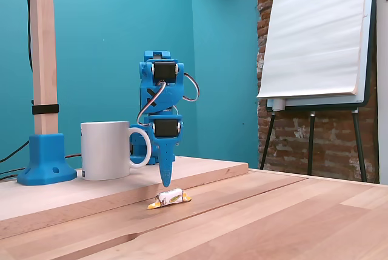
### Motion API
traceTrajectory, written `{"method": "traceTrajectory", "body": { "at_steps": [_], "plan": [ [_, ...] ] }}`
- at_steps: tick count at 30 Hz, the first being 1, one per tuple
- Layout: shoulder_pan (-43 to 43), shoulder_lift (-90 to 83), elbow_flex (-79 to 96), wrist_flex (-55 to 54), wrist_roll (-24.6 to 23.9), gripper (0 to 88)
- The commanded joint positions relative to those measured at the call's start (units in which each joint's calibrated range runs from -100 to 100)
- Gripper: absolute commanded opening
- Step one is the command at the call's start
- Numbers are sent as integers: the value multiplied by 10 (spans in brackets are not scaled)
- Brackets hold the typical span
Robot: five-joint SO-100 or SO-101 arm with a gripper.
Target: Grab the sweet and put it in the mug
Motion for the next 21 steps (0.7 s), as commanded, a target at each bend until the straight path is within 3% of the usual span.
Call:
{"method": "traceTrajectory", "body": {
  "at_steps": [1,21],
  "plan": [
    [-2,-13,-37,0,3,189],
    [-3,1,-87,-1,4,188]
  ]
}}
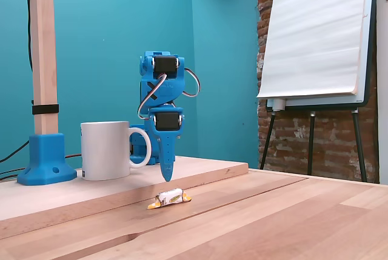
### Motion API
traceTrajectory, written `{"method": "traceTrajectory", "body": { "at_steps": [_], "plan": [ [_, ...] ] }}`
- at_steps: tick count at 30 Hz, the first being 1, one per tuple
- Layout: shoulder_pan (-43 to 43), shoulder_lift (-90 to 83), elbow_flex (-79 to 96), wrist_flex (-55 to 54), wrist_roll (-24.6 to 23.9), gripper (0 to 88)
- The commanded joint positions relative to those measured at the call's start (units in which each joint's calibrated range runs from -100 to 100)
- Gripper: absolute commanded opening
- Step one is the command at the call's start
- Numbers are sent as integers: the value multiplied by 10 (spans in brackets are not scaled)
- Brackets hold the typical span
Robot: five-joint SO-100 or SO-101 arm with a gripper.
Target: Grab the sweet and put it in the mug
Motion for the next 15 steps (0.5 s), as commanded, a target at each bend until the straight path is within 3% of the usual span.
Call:
{"method": "traceTrajectory", "body": {
  "at_steps": [1,15],
  "plan": [
    [-3,-9,-38,-1,0,188],
    [-3,13,-51,-1,-2,183]
  ]
}}
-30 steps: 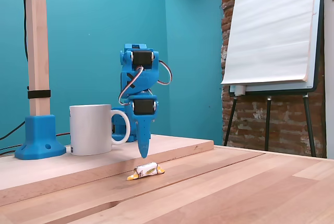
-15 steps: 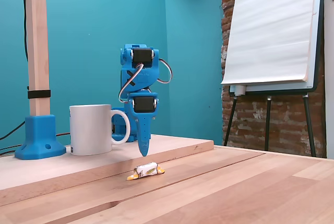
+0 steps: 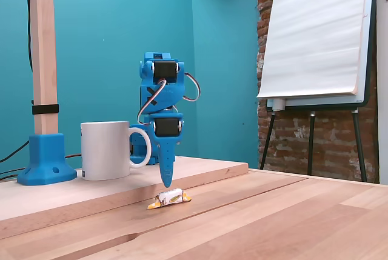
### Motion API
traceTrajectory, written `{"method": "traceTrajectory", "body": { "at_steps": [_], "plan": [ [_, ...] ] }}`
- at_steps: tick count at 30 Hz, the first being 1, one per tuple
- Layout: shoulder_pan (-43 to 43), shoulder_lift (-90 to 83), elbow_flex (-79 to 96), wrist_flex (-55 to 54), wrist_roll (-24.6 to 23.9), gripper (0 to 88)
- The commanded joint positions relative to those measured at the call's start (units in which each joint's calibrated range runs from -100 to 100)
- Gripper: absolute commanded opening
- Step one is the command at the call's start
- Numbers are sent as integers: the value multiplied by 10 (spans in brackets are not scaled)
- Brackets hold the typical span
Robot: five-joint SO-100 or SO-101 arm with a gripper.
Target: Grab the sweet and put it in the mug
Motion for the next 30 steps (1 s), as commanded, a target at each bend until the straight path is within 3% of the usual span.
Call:
{"method": "traceTrajectory", "body": {
  "at_steps": [1,30],
  "plan": [
    [-2,-12,-37,-1,-2,182],
    [-3,-9,-41,4,-6,188]
  ]
}}
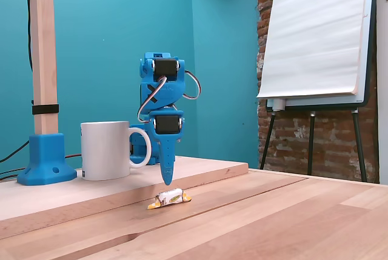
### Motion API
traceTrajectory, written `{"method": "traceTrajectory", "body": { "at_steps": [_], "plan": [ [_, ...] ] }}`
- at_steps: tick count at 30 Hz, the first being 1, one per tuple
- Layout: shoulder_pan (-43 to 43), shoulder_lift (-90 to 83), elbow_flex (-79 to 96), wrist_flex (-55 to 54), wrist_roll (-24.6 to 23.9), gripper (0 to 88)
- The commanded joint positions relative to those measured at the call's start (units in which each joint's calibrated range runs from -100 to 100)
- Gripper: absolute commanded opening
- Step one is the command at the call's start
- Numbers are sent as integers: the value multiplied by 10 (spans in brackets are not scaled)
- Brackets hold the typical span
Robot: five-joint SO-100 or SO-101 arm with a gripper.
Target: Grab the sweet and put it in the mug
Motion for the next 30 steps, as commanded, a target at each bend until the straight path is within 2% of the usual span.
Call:
{"method": "traceTrajectory", "body": {
  "at_steps": [1,30],
  "plan": [
    [-3,-7,-29,6,-1,188],
    [-18,-13,-54,34,-1,188]
  ]
}}
